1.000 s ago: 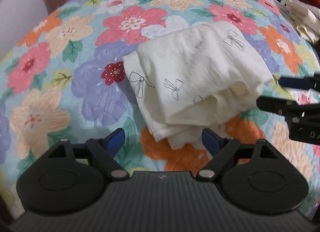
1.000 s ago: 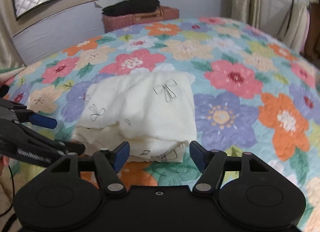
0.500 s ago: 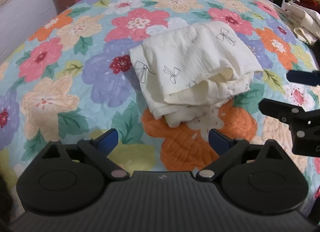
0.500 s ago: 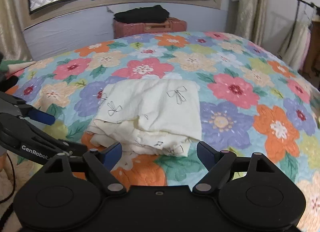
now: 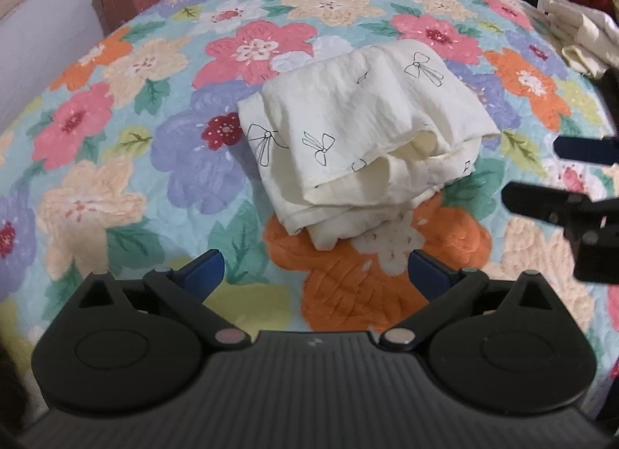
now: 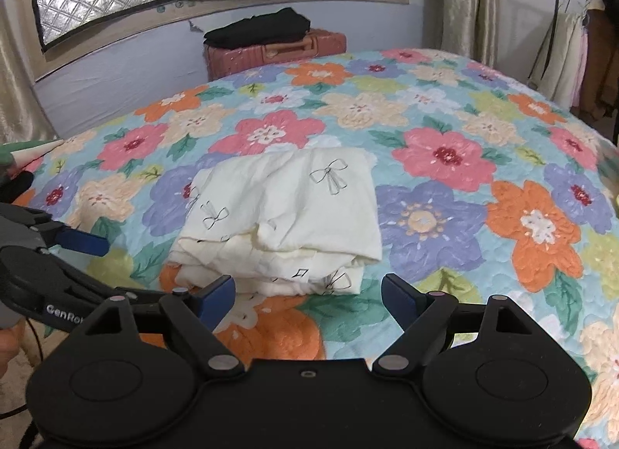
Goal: Fold clothes
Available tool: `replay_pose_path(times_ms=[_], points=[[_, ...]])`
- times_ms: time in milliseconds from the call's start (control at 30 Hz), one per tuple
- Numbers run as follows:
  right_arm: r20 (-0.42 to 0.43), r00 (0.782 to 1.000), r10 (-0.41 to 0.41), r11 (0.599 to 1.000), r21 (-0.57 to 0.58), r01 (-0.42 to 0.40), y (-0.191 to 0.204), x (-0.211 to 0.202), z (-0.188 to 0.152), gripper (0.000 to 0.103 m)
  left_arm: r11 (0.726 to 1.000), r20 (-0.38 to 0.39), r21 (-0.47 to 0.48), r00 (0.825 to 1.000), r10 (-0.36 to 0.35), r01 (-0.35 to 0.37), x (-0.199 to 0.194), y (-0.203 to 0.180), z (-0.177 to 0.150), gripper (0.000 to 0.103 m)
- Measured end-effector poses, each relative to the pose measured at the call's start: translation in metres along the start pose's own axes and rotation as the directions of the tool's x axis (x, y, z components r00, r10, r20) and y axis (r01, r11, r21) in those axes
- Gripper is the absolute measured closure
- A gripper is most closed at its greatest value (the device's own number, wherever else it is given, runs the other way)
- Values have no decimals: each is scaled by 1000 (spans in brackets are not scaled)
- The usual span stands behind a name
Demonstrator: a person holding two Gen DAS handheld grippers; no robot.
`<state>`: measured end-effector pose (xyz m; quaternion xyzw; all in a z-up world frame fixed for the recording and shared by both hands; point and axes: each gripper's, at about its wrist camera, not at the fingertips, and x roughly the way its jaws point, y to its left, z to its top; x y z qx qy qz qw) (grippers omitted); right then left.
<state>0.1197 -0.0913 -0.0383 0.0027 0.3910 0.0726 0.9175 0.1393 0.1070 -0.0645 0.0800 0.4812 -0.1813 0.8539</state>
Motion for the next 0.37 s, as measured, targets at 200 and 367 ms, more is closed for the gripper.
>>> replay_pose_path(times_ms=[200,367], points=[[-3,1000,2,1000,-13,-2,5,0,0,17,1000,-6,-7,1000,2,-2,0,2,0,0],[-5,1000,-3,1000,-22,3,8,-1,0,17,1000,-16,-11,1000,2,-2,1,3,-1,0]])
